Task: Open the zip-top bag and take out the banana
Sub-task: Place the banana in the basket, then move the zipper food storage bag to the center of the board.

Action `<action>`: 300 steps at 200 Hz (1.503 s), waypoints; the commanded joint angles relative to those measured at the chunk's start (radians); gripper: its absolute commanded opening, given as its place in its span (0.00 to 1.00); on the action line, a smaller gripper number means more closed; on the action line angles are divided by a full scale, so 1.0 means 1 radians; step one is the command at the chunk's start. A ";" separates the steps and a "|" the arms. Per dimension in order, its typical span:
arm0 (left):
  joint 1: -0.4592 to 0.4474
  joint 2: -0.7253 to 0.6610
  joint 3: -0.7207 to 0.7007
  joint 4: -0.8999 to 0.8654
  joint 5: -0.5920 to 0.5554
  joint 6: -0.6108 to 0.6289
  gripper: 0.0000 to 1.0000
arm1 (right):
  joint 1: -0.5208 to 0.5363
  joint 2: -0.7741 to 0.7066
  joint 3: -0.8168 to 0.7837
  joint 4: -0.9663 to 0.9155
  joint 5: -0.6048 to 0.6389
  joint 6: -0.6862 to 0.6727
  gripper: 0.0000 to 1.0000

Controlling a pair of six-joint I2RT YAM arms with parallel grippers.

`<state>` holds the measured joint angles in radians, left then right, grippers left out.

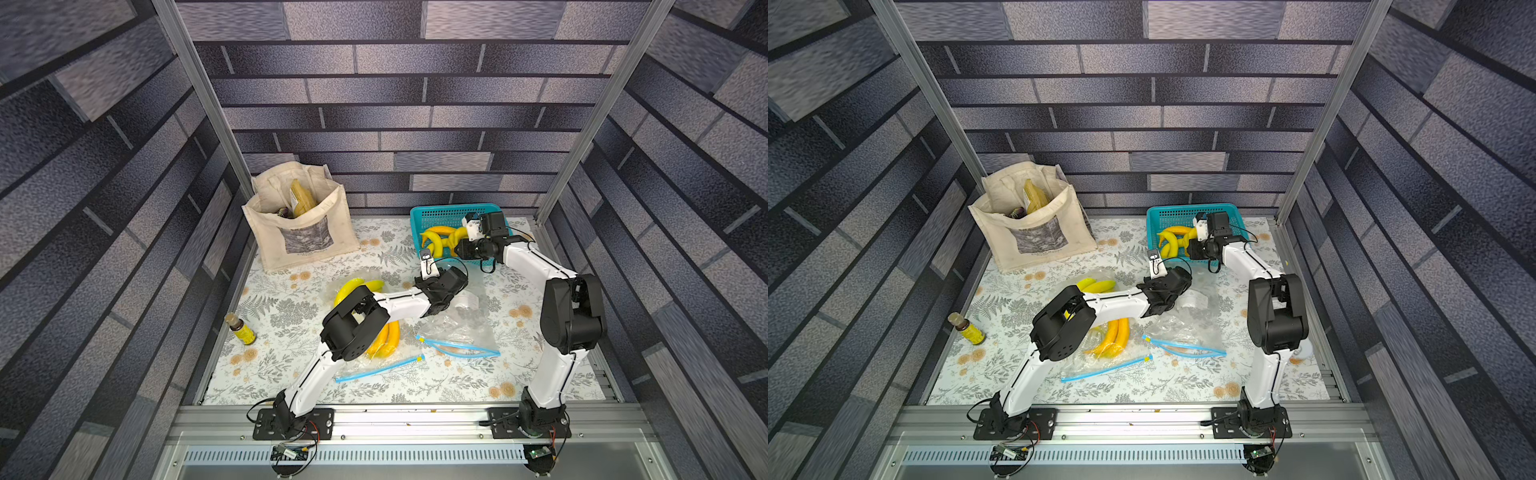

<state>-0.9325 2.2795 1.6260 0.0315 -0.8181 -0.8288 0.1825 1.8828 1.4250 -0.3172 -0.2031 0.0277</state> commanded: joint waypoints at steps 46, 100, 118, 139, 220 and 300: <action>-0.020 -0.134 -0.144 0.014 0.062 0.083 1.00 | -0.006 -0.209 -0.067 0.001 0.036 0.061 0.56; -0.093 -0.500 -0.459 0.063 -0.033 0.384 1.00 | 0.124 -0.434 -0.190 -0.046 -0.148 0.146 0.61; -0.106 -0.626 -0.526 0.032 -0.028 0.499 1.00 | 0.236 -0.444 -0.234 -0.044 -0.186 0.164 0.62; -0.103 -0.757 -0.563 -0.095 -0.004 0.562 1.00 | 0.333 -0.440 -0.317 0.039 -0.217 0.237 0.62; -0.124 -1.167 -0.855 -0.456 -0.015 0.382 1.00 | 0.509 -0.430 -0.721 0.303 -0.100 0.461 0.61; -0.222 -1.193 -0.913 -0.620 0.026 0.358 1.00 | 0.502 -0.559 -0.802 0.067 0.146 0.403 0.64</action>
<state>-1.1122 1.0817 0.7322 -0.5114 -0.8108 -0.4450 0.6941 1.3411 0.6502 -0.1184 -0.1848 0.4591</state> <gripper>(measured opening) 0.999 0.636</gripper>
